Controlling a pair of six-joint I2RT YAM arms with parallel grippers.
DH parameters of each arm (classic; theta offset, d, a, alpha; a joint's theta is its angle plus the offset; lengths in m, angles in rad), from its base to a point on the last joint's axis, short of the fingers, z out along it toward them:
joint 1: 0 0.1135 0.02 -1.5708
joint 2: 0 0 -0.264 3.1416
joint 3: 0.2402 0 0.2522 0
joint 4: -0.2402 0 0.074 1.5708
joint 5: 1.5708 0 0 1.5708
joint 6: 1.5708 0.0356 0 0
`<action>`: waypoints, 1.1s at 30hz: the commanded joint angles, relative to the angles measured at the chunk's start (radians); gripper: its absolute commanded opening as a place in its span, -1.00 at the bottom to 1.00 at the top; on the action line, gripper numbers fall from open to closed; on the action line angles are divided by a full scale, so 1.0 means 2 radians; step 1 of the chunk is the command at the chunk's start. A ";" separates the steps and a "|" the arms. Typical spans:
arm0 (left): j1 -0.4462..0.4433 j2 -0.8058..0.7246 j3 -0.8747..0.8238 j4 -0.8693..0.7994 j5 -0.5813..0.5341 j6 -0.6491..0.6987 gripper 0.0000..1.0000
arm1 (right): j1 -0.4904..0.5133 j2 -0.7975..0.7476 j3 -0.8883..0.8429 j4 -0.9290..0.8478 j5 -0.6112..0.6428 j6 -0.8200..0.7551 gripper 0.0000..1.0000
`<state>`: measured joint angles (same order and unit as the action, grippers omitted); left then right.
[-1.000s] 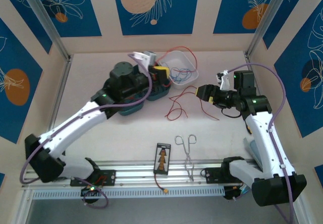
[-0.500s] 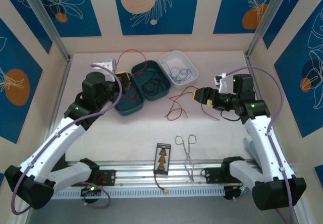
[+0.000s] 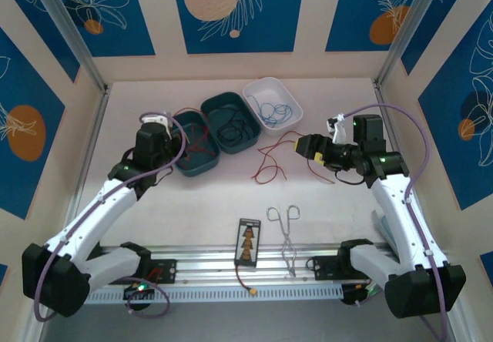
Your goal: Untangle the cables
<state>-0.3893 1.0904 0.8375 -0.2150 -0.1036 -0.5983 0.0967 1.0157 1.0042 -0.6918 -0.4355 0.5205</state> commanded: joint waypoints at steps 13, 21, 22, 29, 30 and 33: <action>0.026 0.136 -0.001 0.060 -0.015 -0.050 -1.00 | 0.000 0.003 -0.008 0.001 0.004 0.010 0.79; 0.033 0.198 0.030 0.073 0.004 -0.048 -0.61 | 0.000 0.012 0.000 -0.001 0.006 0.009 0.79; 0.033 0.203 0.035 0.071 0.003 -0.045 -0.50 | 0.000 0.013 0.001 -0.001 0.005 0.009 0.79; 0.033 0.211 0.068 0.049 -0.008 -0.025 0.21 | 0.002 0.018 0.003 0.000 0.008 0.009 0.79; 0.032 0.210 0.072 0.044 -0.013 -0.021 0.30 | 0.002 0.018 0.002 0.000 0.009 0.008 0.79; 0.033 0.202 0.081 0.023 -0.036 -0.010 0.54 | 0.003 0.019 0.002 0.001 0.010 0.008 0.79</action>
<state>-0.3355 1.5085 0.9668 -0.1127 -0.1268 -0.6521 0.0978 1.0496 1.0008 -0.6914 -0.4160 0.5323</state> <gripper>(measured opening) 0.756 0.895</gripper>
